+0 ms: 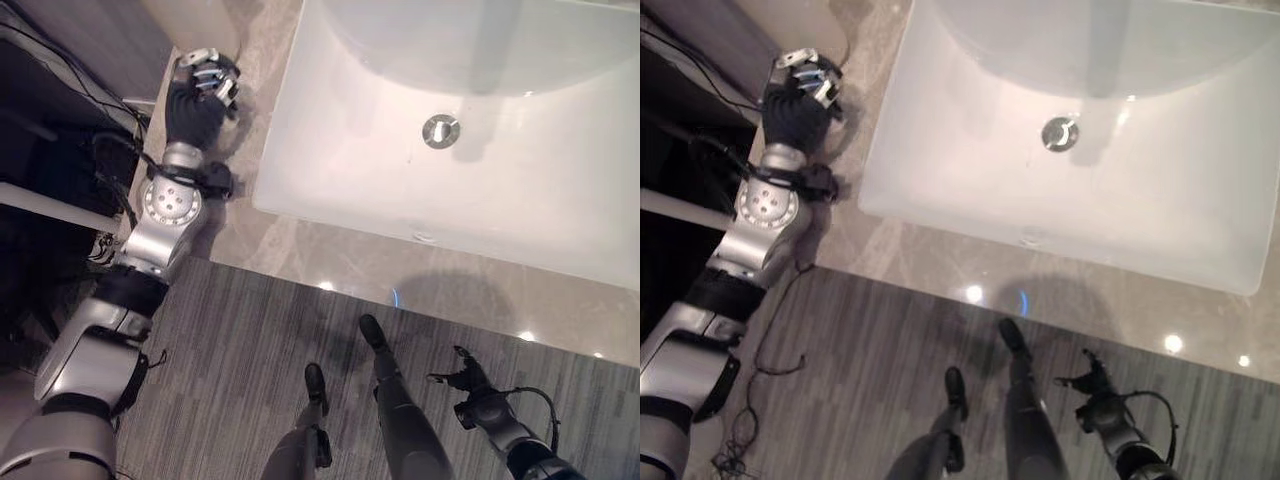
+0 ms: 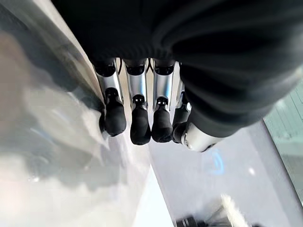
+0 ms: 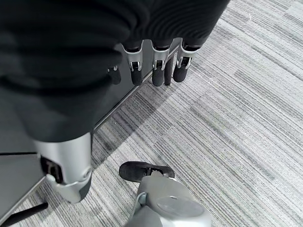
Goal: Put brush and paste in cup on sink, flatten towel.
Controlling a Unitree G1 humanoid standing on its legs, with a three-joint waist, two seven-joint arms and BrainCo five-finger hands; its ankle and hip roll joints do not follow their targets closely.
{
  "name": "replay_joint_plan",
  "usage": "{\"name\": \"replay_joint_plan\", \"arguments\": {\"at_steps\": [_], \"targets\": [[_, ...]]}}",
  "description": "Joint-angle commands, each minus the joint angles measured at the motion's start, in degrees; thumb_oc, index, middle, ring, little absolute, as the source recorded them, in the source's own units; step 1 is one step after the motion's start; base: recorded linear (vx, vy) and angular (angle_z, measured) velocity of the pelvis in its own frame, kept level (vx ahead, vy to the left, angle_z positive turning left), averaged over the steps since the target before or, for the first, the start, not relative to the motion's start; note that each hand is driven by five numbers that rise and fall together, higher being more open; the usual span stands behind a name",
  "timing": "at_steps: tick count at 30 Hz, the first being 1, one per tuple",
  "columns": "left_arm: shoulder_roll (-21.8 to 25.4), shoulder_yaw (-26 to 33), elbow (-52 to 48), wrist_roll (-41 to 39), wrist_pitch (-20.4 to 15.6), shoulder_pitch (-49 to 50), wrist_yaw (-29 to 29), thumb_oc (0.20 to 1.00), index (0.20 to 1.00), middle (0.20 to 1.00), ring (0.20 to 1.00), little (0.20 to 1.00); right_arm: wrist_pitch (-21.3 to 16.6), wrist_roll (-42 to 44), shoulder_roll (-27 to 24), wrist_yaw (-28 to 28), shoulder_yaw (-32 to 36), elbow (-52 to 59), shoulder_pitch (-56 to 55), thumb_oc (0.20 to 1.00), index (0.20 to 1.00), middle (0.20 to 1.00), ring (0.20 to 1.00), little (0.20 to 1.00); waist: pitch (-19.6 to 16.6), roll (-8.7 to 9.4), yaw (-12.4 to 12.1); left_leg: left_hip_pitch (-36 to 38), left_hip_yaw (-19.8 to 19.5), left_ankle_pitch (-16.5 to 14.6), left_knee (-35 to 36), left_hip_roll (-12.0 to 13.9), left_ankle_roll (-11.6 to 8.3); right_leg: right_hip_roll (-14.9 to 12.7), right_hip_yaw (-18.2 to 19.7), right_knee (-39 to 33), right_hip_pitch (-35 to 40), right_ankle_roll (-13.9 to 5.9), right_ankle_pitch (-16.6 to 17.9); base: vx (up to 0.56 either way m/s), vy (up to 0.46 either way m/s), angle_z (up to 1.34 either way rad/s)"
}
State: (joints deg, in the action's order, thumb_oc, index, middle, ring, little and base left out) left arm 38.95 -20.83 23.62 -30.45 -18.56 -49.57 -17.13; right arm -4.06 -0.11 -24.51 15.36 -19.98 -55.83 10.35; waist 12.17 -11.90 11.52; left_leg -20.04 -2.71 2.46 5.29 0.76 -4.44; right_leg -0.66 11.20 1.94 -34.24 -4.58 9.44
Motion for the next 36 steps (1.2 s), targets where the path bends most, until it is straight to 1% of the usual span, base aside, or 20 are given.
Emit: {"name": "replay_joint_plan", "arguments": {"at_steps": [1,2,4,5,9,10,12,16,19,22,23,26,31,34,36], "targets": [[2.18,2.65,3.91,1.19,-0.66,2.22,-1.26,0.2,0.2,0.2,0.2,0.2,-0.74,0.97,-0.4,0.94,0.09,-0.19,-2.6,1.0,1.0,1.0,1.0,1.0,-1.92,2.29,0.04,8.62,2.71,-1.1,-0.29,-3.79,-2.16,-2.98,-0.21,-6.94,2.62,-3.68,2.79,0.03,-0.004,0.13],[3.31,3.26,5.45,1.61,-0.49,2.13,-1.89,0.2,0.2,0.2,0.2,0.2,-0.78,0.83,-0.65,1.04,0.28,0.32,-2.71,1.0,1.0,1.0,1.0,1.0,-2.04,1.97,0.02,8.61,2.86,-1.19,-0.29,-3.82,-2.09,-2.81,-0.04,-6.94,2.68,-3.62,2.58,0.04,-0.006,0.11],[4.05,3.24,7.31,2.19,-0.21,0.95,-2.52,0.2,0.2,0.2,0.2,0.2,-0.96,0.89,-0.83,1.15,0.38,0.55,-2.56,1.0,1.0,1.0,1.0,1.0,-1.95,1.76,0.06,8.45,3.02,-1.2,-0.29,-3.81,-2.03,-2.59,0.09,-6.94,2.49,-3.55,2.56,0.03,-0.013,0.0],[4.22,2.51,10.64,2.12,-0.03,-1.68,-3.07,0.2,0.2,0.2,0.2,0.2,-1.21,2.0,-0.69,1.2,0.71,0.99,-2.36,1.0,1.0,1.0,1.0,1.0,-1.92,1.57,0.42,8.23,3.29,-1.04,-0.29,-3.67,-2.02,-2.45,0.2,-6.94,2.18,-3.49,2.71,0.02,-0.014,-0.09],[4.22,2.49,10.66,2.11,-0.04,-1.7,-3.06,0.2,0.2,0.2,0.2,0.2,-1.21,2.0,-0.68,1.2,0.72,0.99,-2.36,1.0,1.0,1.0,1.0,1.0,-1.92,1.58,0.4,8.23,3.29,-1.04,-0.29,-3.67,-2.02,-2.45,0.21,-6.94,2.17,-3.49,2.71,0.01,-0.003,-0.03],[4.42,1.69,13.19,2.41,0.31,-4.17,-3.52,0.2,0.2,0.2,0.2,0.2,-1.78,4.26,-0.44,1.04,1.35,1.52,-2.54,1.0,1.0,1.0,1.0,1.0,-1.79,1.48,1.12,7.99,3.43,-1.04,-0.29,-3.61,-2.01,-2.29,0.36,-6.94,1.7,-3.47,2.81,0.02,-0.01,-0.03],[2.8,-0.75,18.23,1.23,0.18,-10.67,-3.83,0.2,0.2,0.2,0.2,0.2,-2.73,6.2,0.05,1.34,1.15,2.68,-2.45,1.0,1.0,1.0,1.0,1.0,-1.4,1.45,2.51,7.04,4.02,-1.06,-0.29,-3.48,-2.27,-1.84,0.84,-6.94,0.43,-3.42,3.14,0.04,-0.014,0.1],[3.98,-2.93,20.78,3.11,0.73,-13.94,-3.86,0.2,0.2,0.2,0.2,0.2,-3.04,6.1,-0.24,1.56,1.24,2.75,-3.06,1.0,1.0,1.0,1.0,1.0,-1.46,1.32,3.09,6.83,4.64,-0.96,-0.29,-3.27,-2.37,-1.05,1.59,-6.94,-0.4,-3.24,3.28,0.05,-0.009,-0.13],[3.76,-4.02,24.56,3.46,1.1,-17.49,-4.77,0.2,0.2,0.2,0.2,0.2,-3.3,6.15,-0.02,1.7,0.78,2.6,-3.38,1.0,1.0,1.0,1.0,1.0,-1.37,1.41,3.78,6.17,4.63,-0.63,-0.29,-3.16,-2.49,-0.51,2.01,-6.94,-1.44,-3.14,3.44,0.05,-0.027,-0.11],[3.4,-6.83,27.9,5.47,2.08,-22.12,-4.93,0.2,0.2,0.2,0.2,0.2,-3.7,5.91,-0.33,1.67,0.0,3.41,-4.16,1.0,1.0,1.0,1.0,1.0,-1.84,0.95,4.49,5.89,5.1,-0.63,-0.29,-2.79,-2.77,0.05,2.52,-6.94,-1.92,-2.94,3.11,0.06,-0.017,-0.12],[3.38,-6.93,27.99,5.45,2.05,-22.26,-4.91,0.2,0.2,0.2,0.2,0.2,-3.69,5.91,-0.29,1.67,0.04,3.41,-4.14,1.0,1.0,1.0,1.0,1.0,-1.85,0.99,4.43,5.85,5.12,-0.63,-0.29,-2.79,-2.77,0.06,2.54,-6.94,-1.96,-2.93,3.12,0.04,0.012,-0.03],[5.24,-8.51,33.13,7.5,3.43,-26.65,-6.53,0.2,0.2,0.2,0.2,0.2,-4.2,6.03,-0.18,1.55,-0.35,4.56,-3.71,1.0,1.0,1.0,1.0,1.0,-1.92,0.98,4.57,5.04,6.02,-0.37,-0.29,-2.69,-3.05,0.64,2.78,-6.94,-3.17,-3.4,3.67,0.05,-0.008,-0.03],[6.93,-8.39,36.53,8.84,4.66,-27.28,-6.51,0.2,0.2,0.2,0.2,0.2,-4.11,5.41,-0.13,1.47,-0.94,4.52,-3.72,1.0,1.0,1.0,1.0,1.0,-1.98,1.28,4.23,5.15,7.49,0.11,-0.29,-2.11,-3.81,1.33,3.24,-6.94,-3.57,-3.51,3.85,0.04,0.001,-0.14],[8.93,-5.91,41.21,8.41,5.73,-27.13,-7.79,0.2,0.2,0.2,0.2,0.2,-4.22,5.42,-0.28,1.6,-1.06,4.95,-3.12,1.0,1.0,1.0,1.0,1.0,-2.06,1.52,4.06,5.08,8.79,-0.04,-0.29,-1.7,-4.08,1.89,3.38,-6.94,-4.07,-3.75,3.8,0.04,0.0,-0.1],[9.13,-5.57,41.76,8.01,5.79,-27.32,-7.84,0.2,0.2,0.2,0.2,0.2,-4.24,5.47,-0.37,1.59,-1.17,5.1,-3.07,1.0,1.0,1.0,1.0,1.0,-2.07,1.56,4.04,5.13,9.07,0.08,-0.29,-1.63,-4.21,1.94,3.44,-6.94,-4.18,-3.76,3.9,0.03,-0.002,-0.08]]}}
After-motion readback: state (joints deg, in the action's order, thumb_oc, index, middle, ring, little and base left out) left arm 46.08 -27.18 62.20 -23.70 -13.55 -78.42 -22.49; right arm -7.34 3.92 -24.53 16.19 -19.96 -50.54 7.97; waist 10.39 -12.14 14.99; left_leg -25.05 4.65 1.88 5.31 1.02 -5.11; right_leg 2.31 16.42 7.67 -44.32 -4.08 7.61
